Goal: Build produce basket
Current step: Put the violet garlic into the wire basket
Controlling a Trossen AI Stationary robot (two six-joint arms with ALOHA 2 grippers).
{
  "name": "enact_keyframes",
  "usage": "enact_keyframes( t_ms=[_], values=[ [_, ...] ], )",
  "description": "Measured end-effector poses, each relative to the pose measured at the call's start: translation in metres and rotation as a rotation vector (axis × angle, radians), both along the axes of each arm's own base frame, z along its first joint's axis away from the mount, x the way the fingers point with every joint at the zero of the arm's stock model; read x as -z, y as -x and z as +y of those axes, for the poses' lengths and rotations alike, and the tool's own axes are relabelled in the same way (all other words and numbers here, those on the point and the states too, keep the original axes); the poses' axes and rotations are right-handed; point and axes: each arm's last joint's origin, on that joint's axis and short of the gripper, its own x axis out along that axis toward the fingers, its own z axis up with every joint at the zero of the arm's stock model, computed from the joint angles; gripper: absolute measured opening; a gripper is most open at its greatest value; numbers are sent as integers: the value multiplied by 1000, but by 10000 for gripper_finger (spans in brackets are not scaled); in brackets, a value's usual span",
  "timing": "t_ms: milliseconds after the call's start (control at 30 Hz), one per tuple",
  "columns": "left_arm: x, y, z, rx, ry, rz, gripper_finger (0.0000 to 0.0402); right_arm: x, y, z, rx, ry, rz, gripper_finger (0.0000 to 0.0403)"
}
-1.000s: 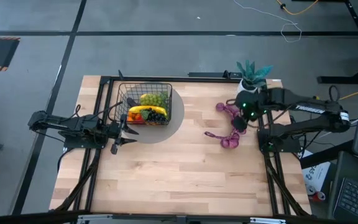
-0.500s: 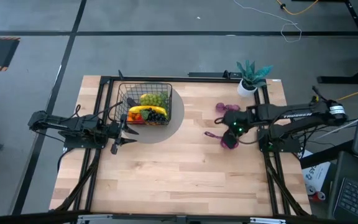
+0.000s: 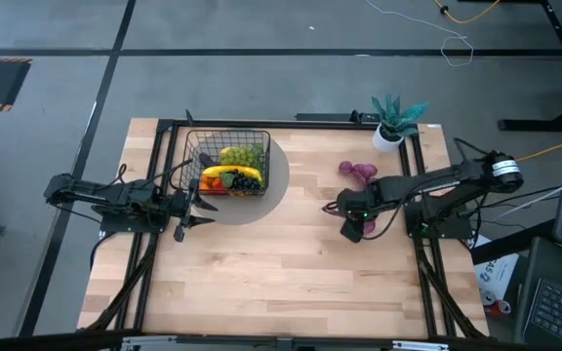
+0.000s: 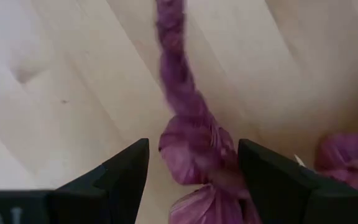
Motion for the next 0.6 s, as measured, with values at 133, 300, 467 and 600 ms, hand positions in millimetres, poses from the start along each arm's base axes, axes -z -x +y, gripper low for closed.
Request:
enact_keyframes(
  t_ms=[133, 300, 467, 600],
  values=[
    [0, 0, 0, 0, 0, 0, 147, 10, -4, 0, 36, -1, 48, 249],
    [0, 0, 0, 0, 0, 0, 147, 17, -6, 1, 85, -5, 80, 248],
    [0, 0, 0, 0, 0, 0, 147, 24, -8, 1, 110, -4, 108, 247],
    [0, 0, 0, 0, 0, 0, 147, 26, -9, 1, 110, -2, 120, 230]
  ],
)
